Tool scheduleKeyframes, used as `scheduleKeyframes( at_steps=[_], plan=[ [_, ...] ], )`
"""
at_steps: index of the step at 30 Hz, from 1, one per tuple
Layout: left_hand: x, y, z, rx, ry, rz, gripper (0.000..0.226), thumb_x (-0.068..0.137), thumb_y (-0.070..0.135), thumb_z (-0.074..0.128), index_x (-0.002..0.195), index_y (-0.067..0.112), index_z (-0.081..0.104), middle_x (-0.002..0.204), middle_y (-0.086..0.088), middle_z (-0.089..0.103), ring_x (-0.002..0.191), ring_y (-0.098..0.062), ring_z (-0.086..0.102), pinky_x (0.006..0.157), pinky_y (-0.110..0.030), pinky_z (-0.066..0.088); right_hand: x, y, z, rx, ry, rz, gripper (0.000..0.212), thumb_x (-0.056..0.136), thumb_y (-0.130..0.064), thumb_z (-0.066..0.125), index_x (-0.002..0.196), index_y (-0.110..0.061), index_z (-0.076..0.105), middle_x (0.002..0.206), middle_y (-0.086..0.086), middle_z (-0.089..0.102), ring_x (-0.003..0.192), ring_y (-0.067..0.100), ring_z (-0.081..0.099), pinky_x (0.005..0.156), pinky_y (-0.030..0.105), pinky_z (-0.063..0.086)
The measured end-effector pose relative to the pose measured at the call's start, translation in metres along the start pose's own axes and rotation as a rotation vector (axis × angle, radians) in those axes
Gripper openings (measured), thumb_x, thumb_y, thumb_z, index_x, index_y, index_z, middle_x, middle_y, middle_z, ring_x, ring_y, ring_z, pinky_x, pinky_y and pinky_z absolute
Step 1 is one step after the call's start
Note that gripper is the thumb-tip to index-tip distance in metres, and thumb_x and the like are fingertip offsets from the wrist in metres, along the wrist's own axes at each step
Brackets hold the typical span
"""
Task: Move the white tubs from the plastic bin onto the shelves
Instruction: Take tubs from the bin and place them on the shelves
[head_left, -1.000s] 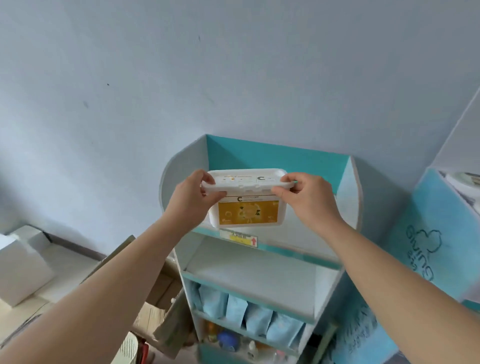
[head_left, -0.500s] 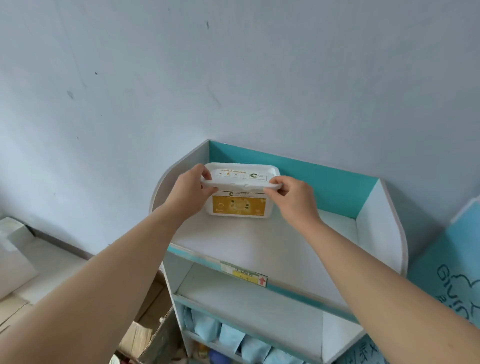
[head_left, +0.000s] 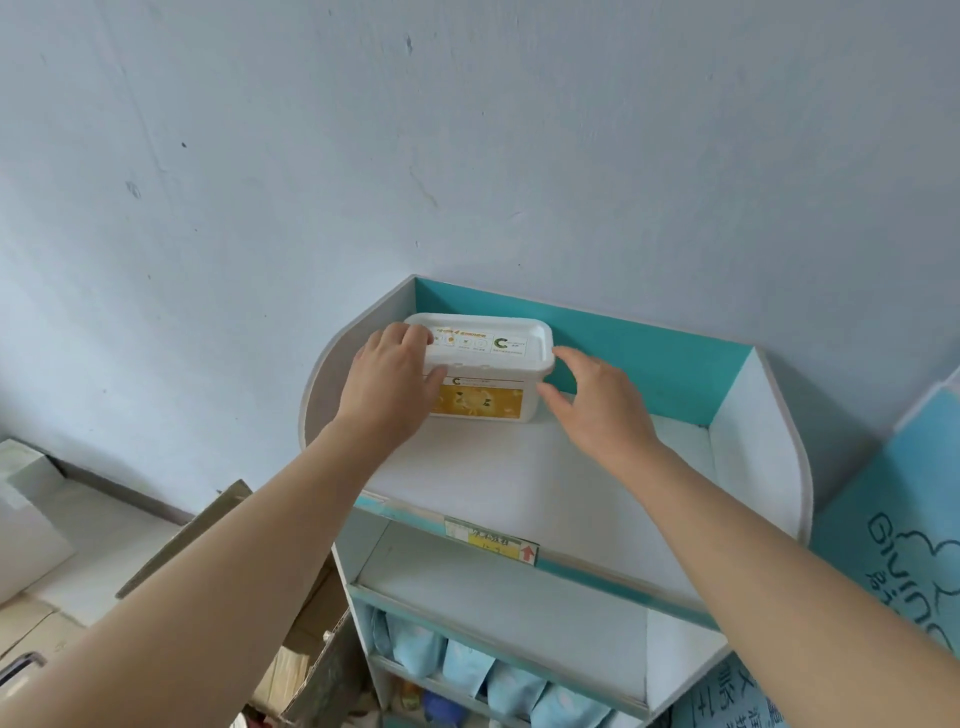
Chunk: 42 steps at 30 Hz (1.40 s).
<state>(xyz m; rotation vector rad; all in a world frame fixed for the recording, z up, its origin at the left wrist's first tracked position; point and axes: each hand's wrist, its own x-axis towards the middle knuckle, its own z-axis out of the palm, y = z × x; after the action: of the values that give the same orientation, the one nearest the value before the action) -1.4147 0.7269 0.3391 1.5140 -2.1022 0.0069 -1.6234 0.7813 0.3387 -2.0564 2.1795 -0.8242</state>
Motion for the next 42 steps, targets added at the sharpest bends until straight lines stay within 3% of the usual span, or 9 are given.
scheduleKeyframes(
  at_steps=[8, 14, 20, 24, 29, 33, 38, 42],
  plan=[
    [-0.087, 0.068, -0.001, -0.053, -0.052, 0.321, 0.03, 0.09, 0.035, 0.057, 0.112, 0.016, 0.066, 0.111, -0.001, 0.066, 0.104, -0.026, 0.058, 0.09, -0.038, 0.044, -0.107, 0.01, -0.051, -0.201, 0.009, -0.014, 0.048, 0.095, -0.038, 0.05, 0.136, -0.012, 0.048, 0.139, 0.005, 0.051, 0.128, 0.023, 0.046, 0.106, 0.032, 0.035],
    [-0.15, 0.12, 0.021, -0.114, -0.139, 0.514, 0.027, 0.083, 0.032, 0.062, 0.1, 0.013, 0.07, 0.095, -0.003, 0.07, 0.088, -0.029, 0.064, 0.078, -0.038, 0.05, -0.214, 0.043, -0.076, -0.298, 0.095, 0.025, 0.035, 0.082, -0.023, 0.07, 0.111, -0.003, 0.065, 0.109, 0.012, 0.067, 0.102, 0.032, 0.062, 0.089, 0.039, 0.05],
    [-0.213, 0.202, 0.039, -0.217, -0.255, 0.695, 0.037, 0.082, 0.04, 0.046, 0.094, 0.014, 0.07, 0.089, -0.002, 0.069, 0.082, -0.03, 0.064, 0.074, -0.036, 0.051, -0.323, 0.091, -0.105, -0.358, 0.09, 0.214, 0.038, 0.083, -0.031, 0.059, 0.111, -0.006, 0.066, 0.107, 0.009, 0.068, 0.1, 0.029, 0.063, 0.089, 0.037, 0.05],
    [-0.262, 0.265, 0.06, -0.262, -0.322, 0.8, 0.037, 0.08, 0.041, 0.046, 0.091, 0.015, 0.07, 0.086, -0.002, 0.068, 0.078, -0.03, 0.064, 0.071, -0.036, 0.053, -0.399, 0.134, -0.132, -0.372, 0.072, 0.395, 0.037, 0.082, -0.027, 0.063, 0.111, -0.005, 0.065, 0.104, 0.013, 0.067, 0.093, 0.034, 0.063, 0.079, 0.043, 0.055],
    [-0.333, 0.352, 0.089, -0.277, -0.438, 0.867, 0.029, 0.078, 0.038, 0.056, 0.089, 0.016, 0.071, 0.083, -0.002, 0.069, 0.074, -0.029, 0.064, 0.068, -0.035, 0.053, -0.496, 0.196, -0.169, -0.404, 0.023, 0.57, 0.04, 0.086, -0.028, 0.065, 0.12, -0.007, 0.062, 0.114, 0.011, 0.065, 0.105, 0.029, 0.061, 0.09, 0.041, 0.051],
    [-0.391, 0.414, 0.115, -0.271, -0.54, 0.9, 0.024, 0.08, 0.035, 0.066, 0.094, 0.016, 0.071, 0.087, -0.002, 0.069, 0.079, -0.027, 0.064, 0.071, -0.036, 0.051, -0.572, 0.246, -0.193, -0.38, -0.011, 0.719, 0.033, 0.087, -0.03, 0.062, 0.115, -0.011, 0.063, 0.106, 0.009, 0.066, 0.099, 0.029, 0.06, 0.083, 0.038, 0.051],
    [-0.44, 0.478, 0.147, -0.257, -0.655, 0.914, 0.036, 0.093, 0.044, 0.045, 0.119, 0.023, 0.061, 0.111, 0.002, 0.063, 0.101, -0.02, 0.056, 0.086, -0.032, 0.043, -0.643, 0.307, -0.209, -0.35, -0.055, 0.848, 0.034, 0.088, -0.032, 0.059, 0.115, -0.011, 0.062, 0.102, 0.006, 0.067, 0.096, 0.026, 0.06, 0.079, 0.035, 0.049],
    [-0.46, 0.517, 0.179, -0.218, -0.723, 0.9, 0.04, 0.094, 0.049, 0.043, 0.126, 0.028, 0.055, 0.122, 0.007, 0.06, 0.109, -0.015, 0.053, 0.093, -0.029, 0.045, -0.666, 0.35, -0.212, -0.335, -0.094, 0.926, 0.037, 0.091, -0.035, 0.055, 0.122, -0.014, 0.058, 0.109, 0.003, 0.066, 0.097, 0.02, 0.059, 0.077, 0.028, 0.045]
  ],
)
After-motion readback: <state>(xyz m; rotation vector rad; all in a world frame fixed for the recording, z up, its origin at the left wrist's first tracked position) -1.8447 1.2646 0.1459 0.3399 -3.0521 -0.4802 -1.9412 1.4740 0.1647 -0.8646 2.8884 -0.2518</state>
